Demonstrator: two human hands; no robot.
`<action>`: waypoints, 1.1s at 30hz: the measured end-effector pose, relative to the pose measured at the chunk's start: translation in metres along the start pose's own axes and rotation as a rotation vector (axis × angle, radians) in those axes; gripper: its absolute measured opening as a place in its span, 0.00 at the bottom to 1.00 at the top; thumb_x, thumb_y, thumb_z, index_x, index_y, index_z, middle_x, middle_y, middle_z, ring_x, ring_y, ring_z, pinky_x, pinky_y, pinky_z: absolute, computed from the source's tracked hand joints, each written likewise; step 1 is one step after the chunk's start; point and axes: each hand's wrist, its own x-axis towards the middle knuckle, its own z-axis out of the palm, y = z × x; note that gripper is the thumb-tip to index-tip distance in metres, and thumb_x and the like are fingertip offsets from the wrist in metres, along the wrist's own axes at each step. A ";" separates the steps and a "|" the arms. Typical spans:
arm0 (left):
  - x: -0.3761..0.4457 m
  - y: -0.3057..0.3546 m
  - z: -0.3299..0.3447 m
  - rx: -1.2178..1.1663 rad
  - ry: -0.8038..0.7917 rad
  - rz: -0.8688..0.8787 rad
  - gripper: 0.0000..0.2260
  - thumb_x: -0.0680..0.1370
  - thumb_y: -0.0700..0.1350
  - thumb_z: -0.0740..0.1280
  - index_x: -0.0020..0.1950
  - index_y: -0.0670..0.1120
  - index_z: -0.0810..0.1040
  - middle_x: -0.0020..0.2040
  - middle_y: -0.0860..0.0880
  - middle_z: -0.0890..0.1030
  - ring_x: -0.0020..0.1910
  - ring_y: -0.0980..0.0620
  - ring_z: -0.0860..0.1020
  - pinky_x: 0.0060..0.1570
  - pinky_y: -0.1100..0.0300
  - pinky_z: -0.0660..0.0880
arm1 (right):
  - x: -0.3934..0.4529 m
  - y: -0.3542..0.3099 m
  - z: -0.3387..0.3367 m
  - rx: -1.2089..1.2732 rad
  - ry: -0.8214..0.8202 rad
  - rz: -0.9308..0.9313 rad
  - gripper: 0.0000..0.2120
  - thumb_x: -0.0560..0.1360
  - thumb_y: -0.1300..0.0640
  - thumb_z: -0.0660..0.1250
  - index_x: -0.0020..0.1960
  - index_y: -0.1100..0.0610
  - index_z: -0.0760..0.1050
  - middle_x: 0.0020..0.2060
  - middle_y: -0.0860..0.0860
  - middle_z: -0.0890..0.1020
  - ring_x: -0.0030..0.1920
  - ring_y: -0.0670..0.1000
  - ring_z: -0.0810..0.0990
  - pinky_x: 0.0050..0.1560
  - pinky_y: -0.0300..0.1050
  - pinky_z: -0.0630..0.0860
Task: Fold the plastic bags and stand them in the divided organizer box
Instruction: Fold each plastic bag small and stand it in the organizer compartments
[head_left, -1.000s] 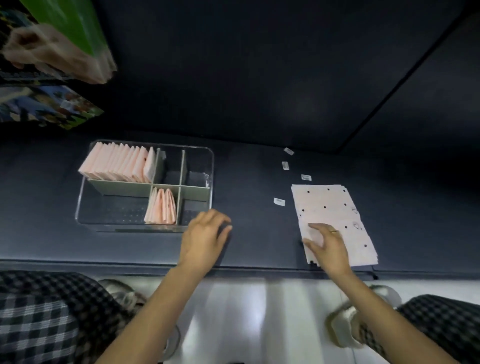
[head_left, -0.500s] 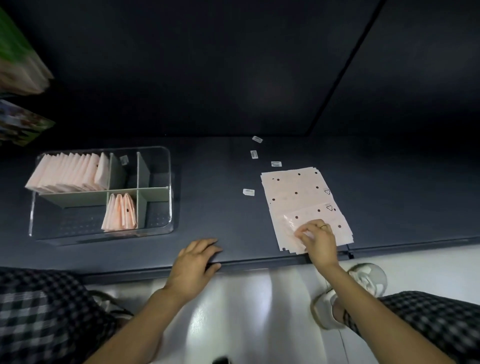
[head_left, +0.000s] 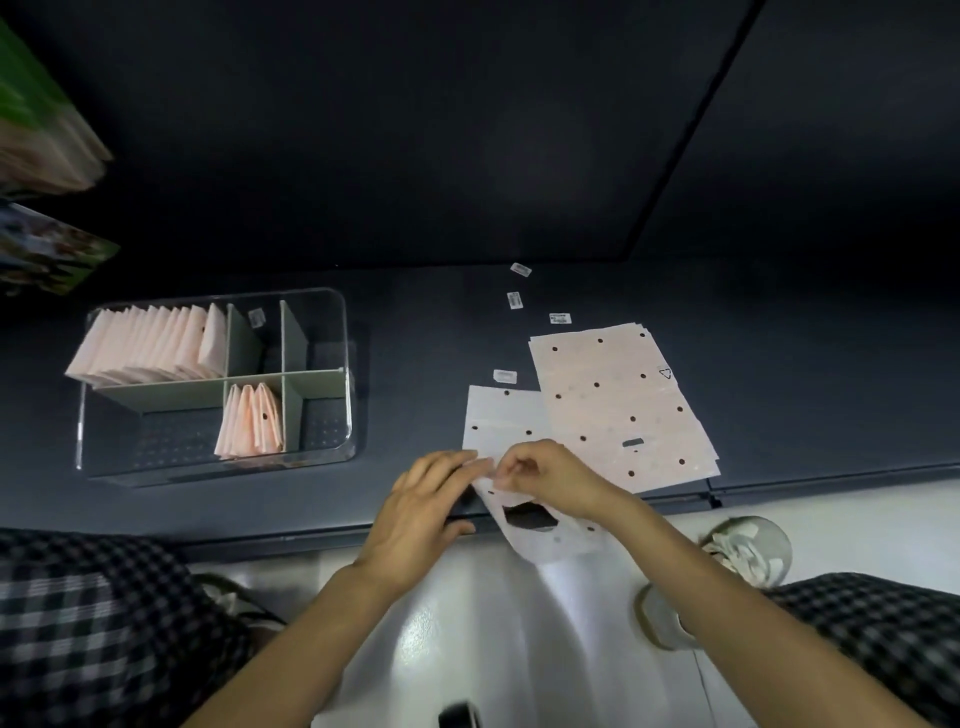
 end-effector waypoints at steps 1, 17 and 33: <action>-0.001 -0.001 0.000 -0.003 0.025 0.008 0.27 0.66 0.44 0.77 0.64 0.50 0.75 0.61 0.54 0.77 0.61 0.56 0.67 0.59 0.63 0.65 | 0.002 -0.004 0.003 0.043 -0.053 0.019 0.06 0.73 0.63 0.70 0.40 0.54 0.77 0.35 0.45 0.78 0.35 0.38 0.75 0.41 0.27 0.70; 0.006 -0.026 0.008 -0.595 0.109 -0.737 0.06 0.78 0.42 0.65 0.47 0.38 0.74 0.41 0.35 0.81 0.37 0.48 0.74 0.44 0.54 0.73 | -0.004 0.022 -0.038 0.486 -0.030 0.353 0.27 0.72 0.34 0.58 0.59 0.52 0.76 0.52 0.50 0.84 0.54 0.49 0.82 0.52 0.42 0.78; 0.001 -0.011 0.008 -0.141 0.302 -0.495 0.15 0.77 0.42 0.67 0.63 0.44 0.73 0.56 0.46 0.76 0.55 0.45 0.74 0.52 0.53 0.72 | 0.028 0.034 -0.007 -0.250 0.417 0.353 0.13 0.78 0.52 0.63 0.39 0.59 0.70 0.35 0.51 0.74 0.39 0.51 0.71 0.38 0.42 0.64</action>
